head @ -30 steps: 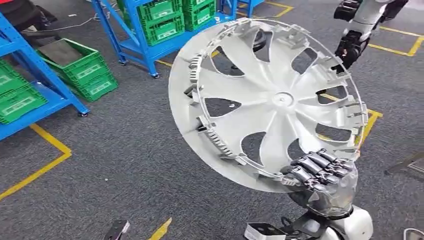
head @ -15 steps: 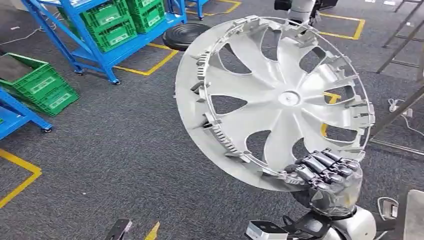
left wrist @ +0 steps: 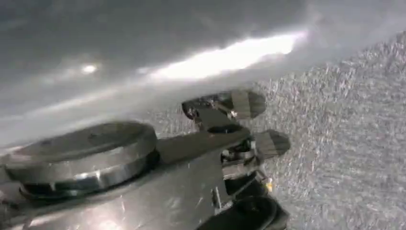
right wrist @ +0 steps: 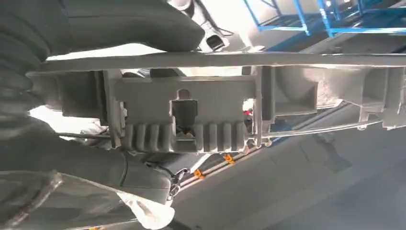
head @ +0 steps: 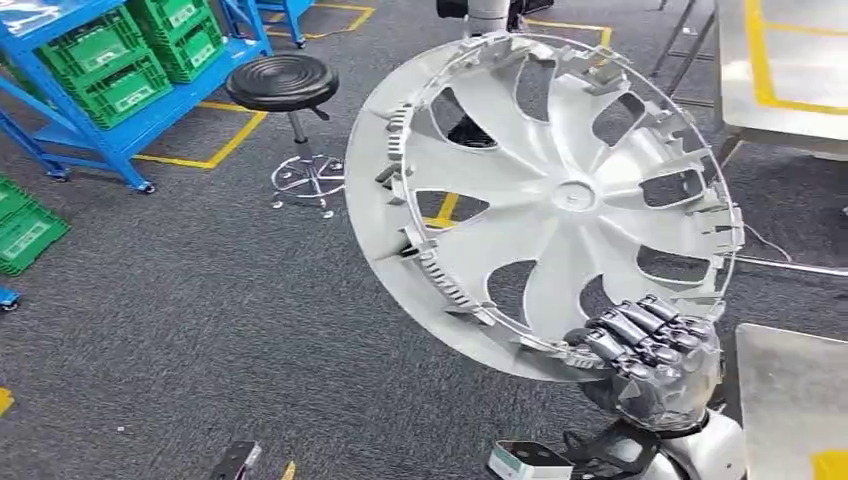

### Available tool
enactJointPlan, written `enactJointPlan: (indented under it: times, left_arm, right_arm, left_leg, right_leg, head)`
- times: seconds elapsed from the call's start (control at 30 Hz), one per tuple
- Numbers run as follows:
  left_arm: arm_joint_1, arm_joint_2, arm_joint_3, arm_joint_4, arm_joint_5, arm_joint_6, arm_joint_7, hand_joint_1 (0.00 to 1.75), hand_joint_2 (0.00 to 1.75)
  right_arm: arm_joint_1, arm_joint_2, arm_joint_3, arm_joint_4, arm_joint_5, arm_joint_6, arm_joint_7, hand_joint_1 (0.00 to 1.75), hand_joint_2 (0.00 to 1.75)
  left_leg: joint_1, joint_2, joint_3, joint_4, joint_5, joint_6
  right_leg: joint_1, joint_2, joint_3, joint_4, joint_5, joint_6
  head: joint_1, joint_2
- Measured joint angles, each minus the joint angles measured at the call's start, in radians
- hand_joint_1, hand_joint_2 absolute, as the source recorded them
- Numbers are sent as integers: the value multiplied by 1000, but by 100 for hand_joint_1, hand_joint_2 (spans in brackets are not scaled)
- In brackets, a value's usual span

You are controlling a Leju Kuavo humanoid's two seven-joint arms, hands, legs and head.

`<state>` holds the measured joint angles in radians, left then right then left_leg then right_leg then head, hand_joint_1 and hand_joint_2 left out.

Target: Take the parts from the cabinet and place them on the table.

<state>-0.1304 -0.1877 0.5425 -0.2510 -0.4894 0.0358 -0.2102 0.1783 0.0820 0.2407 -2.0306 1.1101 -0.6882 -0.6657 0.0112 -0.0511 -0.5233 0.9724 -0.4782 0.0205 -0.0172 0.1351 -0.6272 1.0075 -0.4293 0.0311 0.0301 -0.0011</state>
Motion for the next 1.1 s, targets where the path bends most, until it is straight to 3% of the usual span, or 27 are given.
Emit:
enactJointPlan:
  times: [0.03,0.07,0.13,0.17,0.2,0.23,0.27,0.3,0.33,0.4,0.47,0.5,0.53,0.57,0.6,0.77,0.8,0.83,0.87,0.9,0.97,1.03,1.07,1.1]
  left_arm:
    - [0,0,0,0,3,0,0,0,0]
    - [0,0,0,0,6,0,0,0,0]
    - [5,0,0,0,8,0,0,0,0]
    - [7,0,1,0,9,0,0,0,0]
    - [7,0,1,0,9,0,0,0,0]
    - [5,0,1,0,9,0,0,0,0]
    - [4,-1,1,0,9,0,0,0,0]
    - [4,-1,1,0,9,0,0,0,0]
    - [3,-1,1,0,9,0,0,0,0]
    - [3,1,1,0,9,0,0,0,0]
    - [1,0,1,0,9,0,0,0,0]
    - [0,-1,1,0,9,0,0,0,0]
    - [-2,-1,0,0,9,0,0,0,0]
    - [-2,-1,1,0,9,0,0,0,0]
    - [0,-1,1,0,9,0,0,0,0]
    - [1,-1,1,0,9,0,0,0,0]
    - [5,-1,1,0,9,0,0,0,0]
    - [8,0,1,1,12,-2,-2,0,0]
    - [8,1,1,1,12,-2,-3,0,0]
    - [8,4,1,1,12,-1,-3,0,0]
    - [8,3,1,2,12,-1,-6,0,0]
    - [7,3,2,2,12,-1,-6,0,0]
    - [5,2,2,2,12,0,-6,0,0]
    - [5,2,2,2,13,0,-7,0,0]
  right_arm:
    - [-1,0,0,0,0,0,2,175,175]
    - [-6,0,0,0,-1,0,3,175,175]
    - [-7,0,0,0,0,0,6,175,175]
    - [-5,0,0,0,0,0,6,175,175]
    - [-3,0,0,1,0,0,8,175,175]
    - [-2,0,0,1,0,0,9,175,175]
    - [-3,0,0,1,0,0,9,175,175]
    - [-3,0,0,1,0,0,9,175,175]
    - [-6,0,0,1,-1,0,9,175,175]
    - [-6,0,0,1,0,0,9,175,175]
    - [-4,-1,0,1,0,0,9,175,175]
    - [-5,-1,0,1,0,0,9,175,175]
    - [-3,-1,0,1,-1,0,9,175,175]
    - [-6,-1,0,1,0,0,9,175,175]
    - [-10,-1,0,1,-1,0,9,175,175]
    - [-10,-1,0,1,0,0,9,175,175]
    - [-12,-1,0,1,0,0,9,175,175]
    - [-13,-1,0,3,0,0,11,175,175]
    - [-13,-1,0,3,0,0,11,175,175]
    - [-14,-1,0,3,0,0,12,175,175]
    - [-17,-1,0,3,0,0,13,175,175]
    - [-12,-1,0,3,0,0,14,175,175]
    - [-10,-1,0,3,0,0,15,175,175]
    - [-12,-1,0,3,0,0,15,175,175]
  left_leg:
    - [-3,14,3,-6,2,3]
    - [-5,28,2,-6,3,5]
    - [-8,63,1,-5,1,7]
    - [-8,79,0,-5,0,6]
    - [-8,93,0,-5,0,5]
    - [-8,107,1,-4,-2,3]
    - [-7,118,2,-3,-4,0]
    - [-7,130,4,1,-8,-6]
    - [-9,139,5,6,-14,-12]
    - [-16,148,3,12,-18,-22]
    - [-14,166,5,14,-17,-28]
    - [-11,172,7,15,-25,-36]
    - [-6,130,2,30,-42,-41]
    - [-4,91,-19,81,-76,-42]
    - [-4,73,-53,157,-114,-42]
    - [-4,70,-62,177,-123,-41]
    - [-4,63,-104,265,-156,-41]
    - [-6,44,-93,197,-57,-24]
    - [-6,5,-45,84,2,-16]
    - [-4,-45,-33,56,-6,-9]
    - [-6,-32,-27,35,-12,-12]
    - [-7,-10,-25,27,-7,-7]
    - [0,8,-20,12,2,-3]
    - [-3,17,-18,8,4,2]
  right_leg:
    - [7,-64,-15,23,-21,2]
    - [7,-103,-45,85,-61,8]
    - [4,-126,-123,255,-136,17]
    - [2,-128,-147,309,-151,21]
    - [0,-130,-143,308,-141,23]
    - [-2,-134,-115,263,-112,26]
    - [-4,-143,-65,178,-73,27]
    - [-4,-169,3,64,-33,28]
    - [1,-217,36,-5,-45,26]
    - [4,-197,42,2,-39,1]
    - [9,-180,34,5,-38,-8]
    - [6,-168,36,1,-35,-16]
    - [3,-160,37,-1,-33,-23]
    - [3,-151,36,-1,-32,-28]
    - [3,-140,35,-1,-31,-32]
    - [4,-137,35,-1,-31,-32]
    - [6,-122,35,-1,-31,-35]
    - [12,-55,37,2,-29,-37]
    - [11,-38,39,2,-29,-36]
    - [13,-29,34,5,-28,-31]
    - [5,-4,20,6,-22,-19]
    - [3,20,15,-2,-14,-3]
    - [4,-24,1,14,-25,-5]
    - [10,-85,-15,47,-51,-3]
  head:
    - [2,0]
    - [7,0]
    - [5,0]
    - [7,0]
    - [6,0]
    - [7,0]
    - [7,0]
    - [6,0]
    - [7,0]
    - [4,0]
    - [5,0]
    - [5,0]
    - [3,0]
    - [0,0]
    - [0,0]
    - [-1,0]
    - [0,0]
    - [1,0]
    - [0,0]
    - [2,0]
    - [-2,0]
    - [-1,0]
    - [0,0]
    - [4,0]
